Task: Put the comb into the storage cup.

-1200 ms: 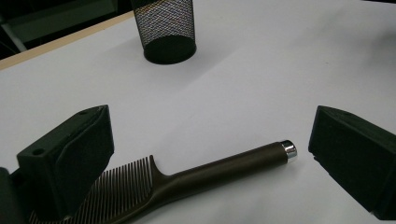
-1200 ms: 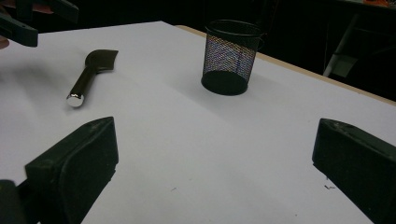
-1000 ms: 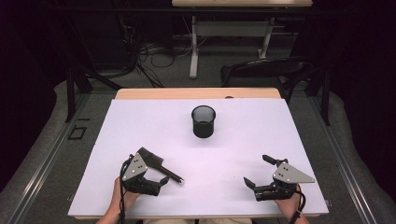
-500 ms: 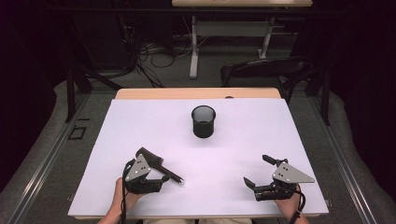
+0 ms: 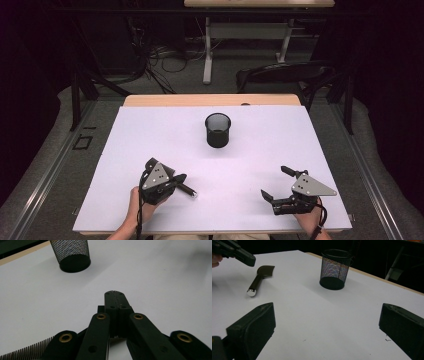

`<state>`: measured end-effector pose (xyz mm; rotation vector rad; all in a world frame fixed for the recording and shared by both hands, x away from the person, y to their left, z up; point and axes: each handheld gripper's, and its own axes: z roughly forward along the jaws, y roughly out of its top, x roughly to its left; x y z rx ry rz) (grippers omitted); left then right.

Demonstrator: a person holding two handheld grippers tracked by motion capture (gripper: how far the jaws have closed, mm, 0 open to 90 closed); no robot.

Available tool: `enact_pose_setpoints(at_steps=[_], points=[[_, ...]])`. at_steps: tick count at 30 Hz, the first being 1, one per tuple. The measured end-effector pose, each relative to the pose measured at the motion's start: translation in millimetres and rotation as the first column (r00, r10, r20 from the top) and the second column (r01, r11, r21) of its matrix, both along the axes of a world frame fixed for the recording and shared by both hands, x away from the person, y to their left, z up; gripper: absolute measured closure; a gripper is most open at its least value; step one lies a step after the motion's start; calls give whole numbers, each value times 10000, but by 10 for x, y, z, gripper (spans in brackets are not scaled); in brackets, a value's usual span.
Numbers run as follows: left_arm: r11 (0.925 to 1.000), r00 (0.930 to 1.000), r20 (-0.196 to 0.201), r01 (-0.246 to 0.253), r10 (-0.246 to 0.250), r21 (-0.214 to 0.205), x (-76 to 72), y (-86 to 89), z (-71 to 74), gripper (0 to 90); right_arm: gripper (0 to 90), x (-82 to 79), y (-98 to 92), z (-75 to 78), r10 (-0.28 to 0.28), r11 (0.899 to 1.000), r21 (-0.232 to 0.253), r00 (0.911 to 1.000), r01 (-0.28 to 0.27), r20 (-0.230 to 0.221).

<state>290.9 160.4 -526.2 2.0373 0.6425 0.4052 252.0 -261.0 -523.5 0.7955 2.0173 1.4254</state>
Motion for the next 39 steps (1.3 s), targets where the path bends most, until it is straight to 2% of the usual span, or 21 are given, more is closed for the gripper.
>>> enact_pose_setpoints(at_steps=[4, 9, 17, 24, 39], points=[[10000, 9999, -123, -8, 8, -10, 24, -61, 10, 900, 4, 4, 2, -2, 1, 10000, 4, 10000, -1, -18], [9998, 9995, -310, 0, 6, 180, 46, -150, 10, 900, 4, 6, 1, -5, 16, 10000, 8, 10000, -16, -29], [9979, 9960, -881, 201, -147, 610, 99, -290, -22, 900, 4, 6, -2, -5, -5, 10000, -7, 10000, 5, -28], [9943, 9924, -1213, 331, -207, 1017, 122, -365, -72, 900, 4, 5, -4, -5, 5, 10000, -17, 10000, -5, -44], [9890, 9884, -1467, 588, -386, 1357, 109, -425, -153, 900, 5, 6, 0, -6, 34, 10000, -86, 9999, -35, -100]])
